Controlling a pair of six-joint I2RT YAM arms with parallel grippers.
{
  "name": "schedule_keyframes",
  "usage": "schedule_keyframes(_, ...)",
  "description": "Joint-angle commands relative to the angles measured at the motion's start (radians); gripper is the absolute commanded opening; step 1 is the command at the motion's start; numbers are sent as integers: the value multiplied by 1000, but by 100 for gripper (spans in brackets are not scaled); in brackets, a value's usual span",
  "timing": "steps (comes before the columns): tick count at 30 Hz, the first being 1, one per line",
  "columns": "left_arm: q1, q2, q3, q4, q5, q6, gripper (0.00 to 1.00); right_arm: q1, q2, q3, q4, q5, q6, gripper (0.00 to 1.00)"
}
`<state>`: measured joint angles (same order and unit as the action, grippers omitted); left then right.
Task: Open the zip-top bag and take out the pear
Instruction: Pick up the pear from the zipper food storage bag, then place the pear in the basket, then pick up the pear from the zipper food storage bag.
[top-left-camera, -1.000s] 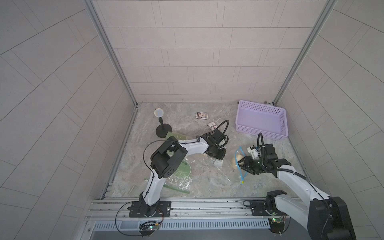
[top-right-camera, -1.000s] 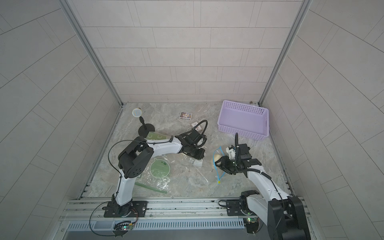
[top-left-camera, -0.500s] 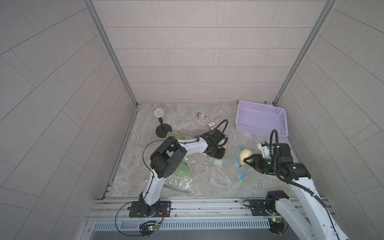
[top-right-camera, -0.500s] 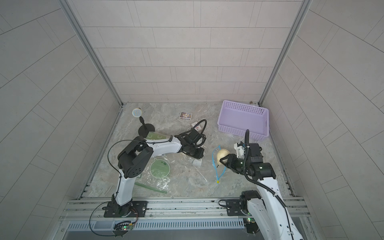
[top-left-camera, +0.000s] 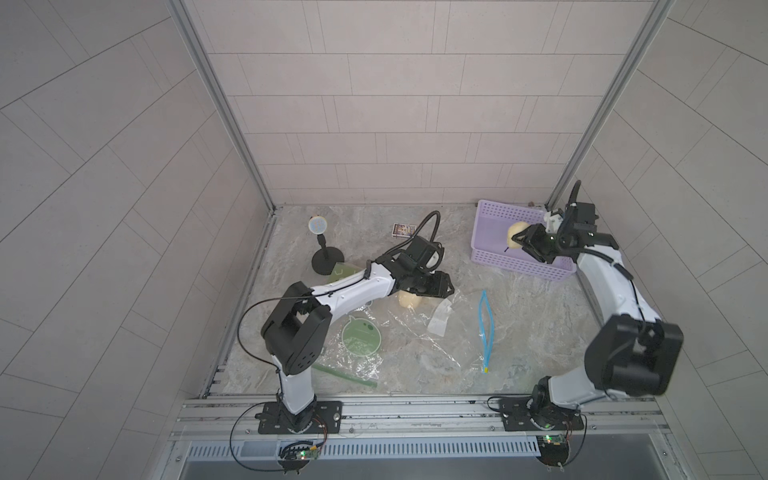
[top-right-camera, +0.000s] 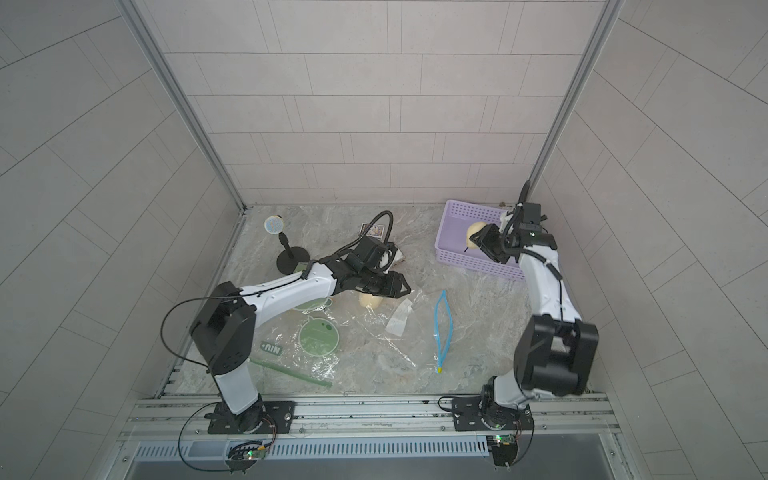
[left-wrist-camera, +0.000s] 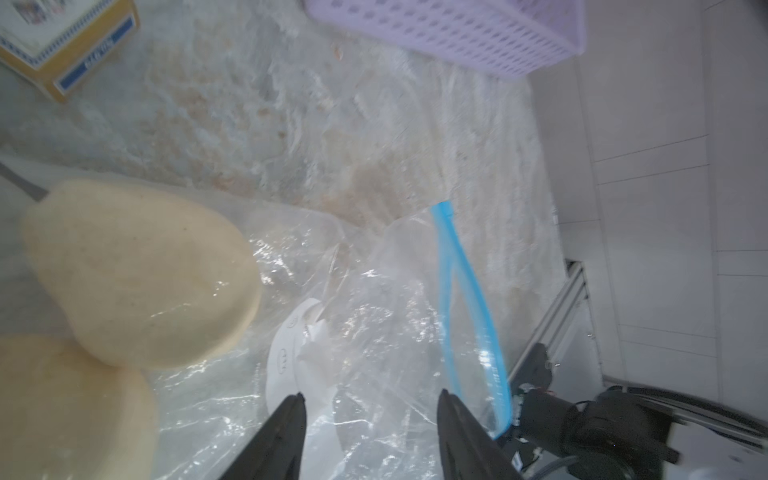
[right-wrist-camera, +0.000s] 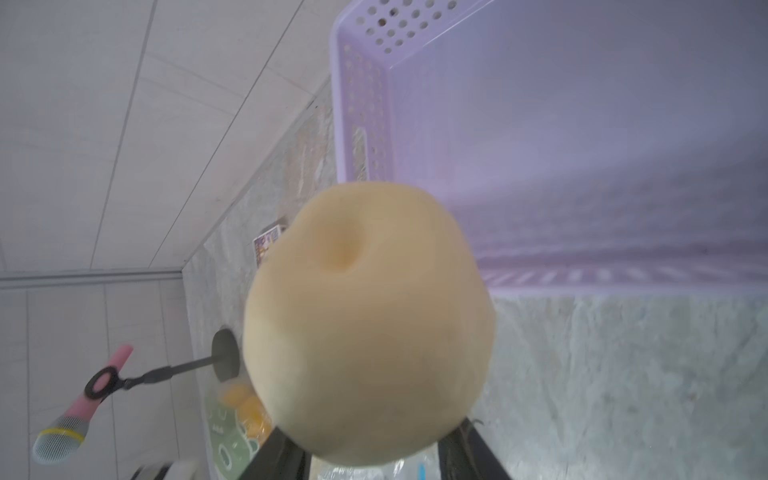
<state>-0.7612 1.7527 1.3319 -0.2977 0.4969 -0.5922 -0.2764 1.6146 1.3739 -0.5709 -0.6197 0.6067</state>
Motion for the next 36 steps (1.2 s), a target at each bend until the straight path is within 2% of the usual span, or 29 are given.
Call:
schedule_keyframes(1,67,-98,-67,44,54,-59,60,-34,151,129,109,-20,10,61)
schedule_keyframes(4,106,-143,-110,-3,-40,0,63,-41,261,242,101,-145,19,88)
schedule_keyframes(5,123,-143,-131,7,-30,5,64,-38,253,234,107,-193,31,91)
schedule_keyframes(7,151,-128,-151,12,-9,17,63,-24,158,149,116,-209,30,90)
schedule_keyframes(9,157,-108,-168,5,-23,37,63,-1,6,16,33,-197,-6,86)
schedule_keyframes(11,157,-92,-196,42,-18,28,63,37,-162,-156,-15,-178,-30,79)
schedule_keyframes(13,156,-81,-219,67,-32,23,61,66,-360,-374,-8,-146,-20,65)
schedule_keyframes(15,157,-69,-238,74,-53,32,60,72,-540,-569,6,-149,11,48)
schedule_keyframes(17,157,-54,-243,72,-69,38,59,72,-673,-668,-46,-136,7,34)
schedule_keyframes(21,155,-39,-272,71,-126,51,55,78,-879,-834,-121,-168,24,19)
schedule_keyframes(24,153,-24,-281,72,-139,57,53,83,-929,-949,-82,-200,61,16)
schedule_keyframes(28,136,-9,-283,67,-155,63,51,140,-930,-1068,173,-233,190,16)
schedule_keyframes(32,125,1,-294,68,-165,65,49,261,-823,-1057,338,-194,232,17)
schedule_keyframes(34,123,7,-303,70,-168,62,47,330,-758,-1031,342,-124,216,18)
schedule_keyframes(36,119,13,-314,78,-171,60,46,358,-670,-1032,401,-126,224,18)
